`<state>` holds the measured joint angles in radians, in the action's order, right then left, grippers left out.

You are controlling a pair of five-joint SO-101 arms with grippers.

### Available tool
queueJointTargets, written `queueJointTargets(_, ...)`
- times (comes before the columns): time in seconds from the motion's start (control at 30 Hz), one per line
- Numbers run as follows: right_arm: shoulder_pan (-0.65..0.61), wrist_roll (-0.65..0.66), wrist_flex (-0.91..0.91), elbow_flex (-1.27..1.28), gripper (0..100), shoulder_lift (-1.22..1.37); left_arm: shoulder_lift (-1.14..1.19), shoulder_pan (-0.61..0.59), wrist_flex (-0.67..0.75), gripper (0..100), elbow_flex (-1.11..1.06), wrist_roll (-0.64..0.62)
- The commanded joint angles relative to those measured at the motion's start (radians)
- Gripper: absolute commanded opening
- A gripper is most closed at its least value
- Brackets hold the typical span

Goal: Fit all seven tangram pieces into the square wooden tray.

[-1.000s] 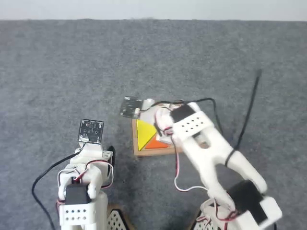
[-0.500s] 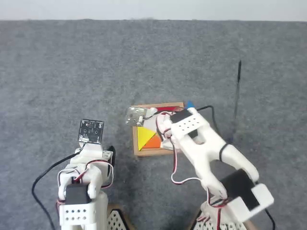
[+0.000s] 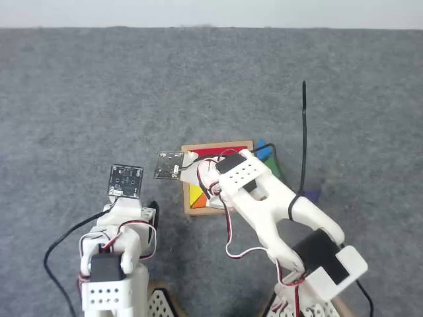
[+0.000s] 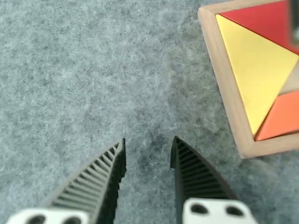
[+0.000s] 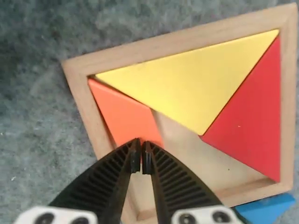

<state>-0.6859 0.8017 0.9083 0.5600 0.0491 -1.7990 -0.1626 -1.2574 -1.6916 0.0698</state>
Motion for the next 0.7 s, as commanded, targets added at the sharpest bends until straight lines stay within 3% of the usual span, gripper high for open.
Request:
queueJointTargets(0.0, -0.018, -0.015, 0.025, -0.009, 3.7, -0.027, -0.028, 0.0, -0.009, 15, 0.008, 0.006)
queueJointTargets(0.27, 0.019, -0.126, 0.133, -0.009, 3.8, -0.243, -0.028, 0.0, -0.009, 15, 0.008, 0.006)
queueJointTargets(0.67, 0.208, -0.13, 0.153, 0.031, 3.8, -0.323, -0.028, 0.0, -0.009, 15, 0.008, 0.006)
